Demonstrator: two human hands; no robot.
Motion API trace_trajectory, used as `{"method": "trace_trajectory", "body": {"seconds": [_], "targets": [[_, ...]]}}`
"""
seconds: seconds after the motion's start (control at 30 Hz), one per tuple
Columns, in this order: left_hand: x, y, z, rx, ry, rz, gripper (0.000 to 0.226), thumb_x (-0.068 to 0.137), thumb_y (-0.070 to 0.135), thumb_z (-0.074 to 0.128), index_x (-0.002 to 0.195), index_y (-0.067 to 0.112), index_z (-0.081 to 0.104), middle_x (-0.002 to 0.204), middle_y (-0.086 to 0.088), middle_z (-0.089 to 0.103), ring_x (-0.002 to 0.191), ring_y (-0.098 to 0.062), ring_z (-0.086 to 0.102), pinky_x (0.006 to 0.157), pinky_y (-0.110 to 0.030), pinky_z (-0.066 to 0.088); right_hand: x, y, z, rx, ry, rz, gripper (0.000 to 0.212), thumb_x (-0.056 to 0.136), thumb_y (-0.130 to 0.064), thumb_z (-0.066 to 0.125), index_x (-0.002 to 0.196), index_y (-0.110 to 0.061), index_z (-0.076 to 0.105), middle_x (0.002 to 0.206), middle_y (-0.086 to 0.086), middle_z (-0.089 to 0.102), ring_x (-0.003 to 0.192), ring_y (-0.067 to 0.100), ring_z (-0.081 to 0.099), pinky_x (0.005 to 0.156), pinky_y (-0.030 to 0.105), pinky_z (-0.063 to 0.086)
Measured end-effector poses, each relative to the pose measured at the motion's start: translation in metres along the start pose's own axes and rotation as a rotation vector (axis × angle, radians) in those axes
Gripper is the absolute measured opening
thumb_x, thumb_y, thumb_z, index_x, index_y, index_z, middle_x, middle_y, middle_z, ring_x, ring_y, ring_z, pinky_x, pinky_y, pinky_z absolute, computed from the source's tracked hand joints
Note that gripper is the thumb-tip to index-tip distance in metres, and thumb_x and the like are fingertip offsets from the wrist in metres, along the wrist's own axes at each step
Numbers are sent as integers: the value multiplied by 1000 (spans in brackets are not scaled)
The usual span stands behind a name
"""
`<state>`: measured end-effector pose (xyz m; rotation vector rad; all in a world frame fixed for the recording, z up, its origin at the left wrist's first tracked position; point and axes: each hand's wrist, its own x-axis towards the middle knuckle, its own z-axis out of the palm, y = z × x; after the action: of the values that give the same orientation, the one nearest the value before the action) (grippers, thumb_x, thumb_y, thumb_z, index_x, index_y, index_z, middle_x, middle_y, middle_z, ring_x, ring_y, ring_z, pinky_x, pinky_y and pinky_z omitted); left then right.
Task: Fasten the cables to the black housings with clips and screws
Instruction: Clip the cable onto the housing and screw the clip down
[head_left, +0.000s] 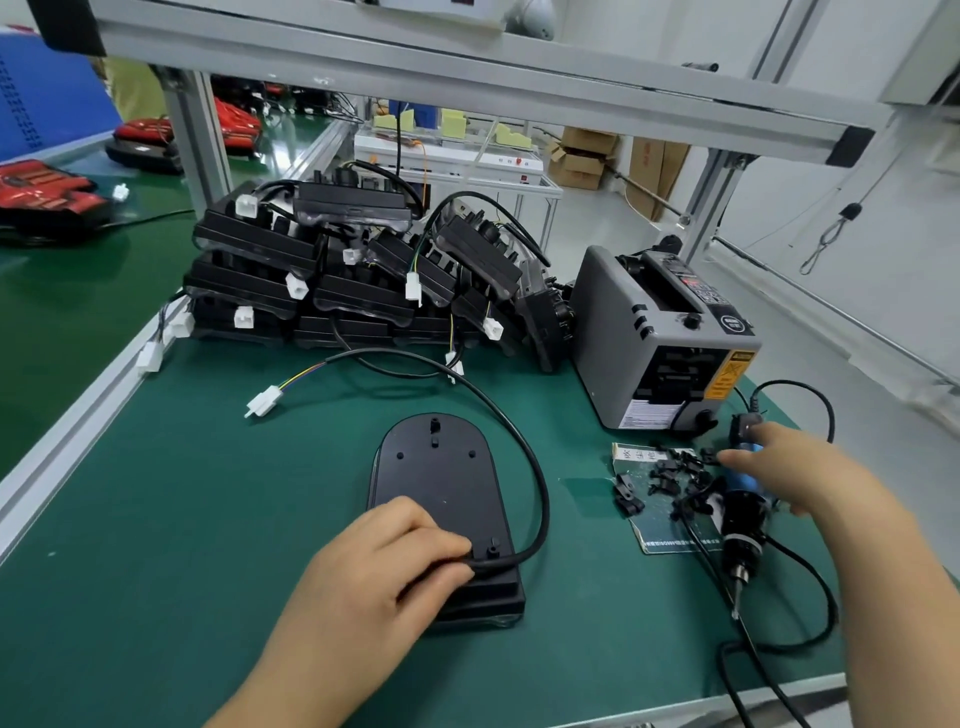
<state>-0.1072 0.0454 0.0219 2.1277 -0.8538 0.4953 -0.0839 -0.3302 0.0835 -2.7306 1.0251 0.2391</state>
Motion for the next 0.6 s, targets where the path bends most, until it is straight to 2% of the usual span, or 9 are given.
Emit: {"method": "trace_trajectory", "body": {"seconds": [0.1,0.17,0.23,0.3,0.37,0.4,0.47,0.6], "targets": [[4,-7,-8,-68,-6,-211,29,85,55,51,94,36,70,106,26,58,101,4,56,84,-12,40,0,1,3,-29,6,8,59,94,-45,48,144,-18,34,140,12,48,118,33,52,96,43,45],[4,-15,-12,-59,-70,-376,45,80,71,41,107,44,65,126,38,46,121,13,40,99,-12,31,0,2,5,-59,16,14,58,94,-48,46,143,-19,35,140,12,49,120,33,51,96,42,44],[0,-22,-15,-50,-169,-428,63,67,77,36,118,47,58,134,43,30,130,21,20,106,-15,22,-1,1,4,-79,43,2,55,93,-48,46,140,-20,38,136,10,52,113,31,55,92,42,46],[-2,-23,-15,-54,-225,-427,67,66,83,35,121,49,53,135,46,23,130,25,10,108,-15,18,0,-4,2,-43,148,-59,45,93,-42,50,133,-22,47,127,6,58,100,28,59,84,39,48],[-3,-21,-14,-54,-228,-426,64,67,91,28,117,57,47,134,49,22,129,27,8,108,-16,18,3,-11,2,147,280,-168,28,91,-31,55,117,-23,61,105,-1,65,92,24,60,77,35,47],[-3,-20,-14,-52,-220,-419,61,65,92,26,113,60,45,133,49,22,129,27,8,107,-15,19,5,-17,3,292,304,-207,19,89,-26,57,106,-23,65,92,-5,65,85,21,60,73,33,46],[-4,-20,-13,-57,-204,-405,55,69,87,30,114,59,46,132,49,23,129,26,8,104,-12,20,11,-27,6,595,271,-202,9,88,-20,60,91,-20,68,79,-5,62,71,19,57,67,32,47],[-5,-20,-12,-66,-192,-402,56,67,73,40,118,53,49,135,45,25,130,25,10,109,-18,18,25,-34,12,1032,153,-64,11,87,-16,62,92,-7,65,67,6,54,54,16,43,47,24,35]]}}
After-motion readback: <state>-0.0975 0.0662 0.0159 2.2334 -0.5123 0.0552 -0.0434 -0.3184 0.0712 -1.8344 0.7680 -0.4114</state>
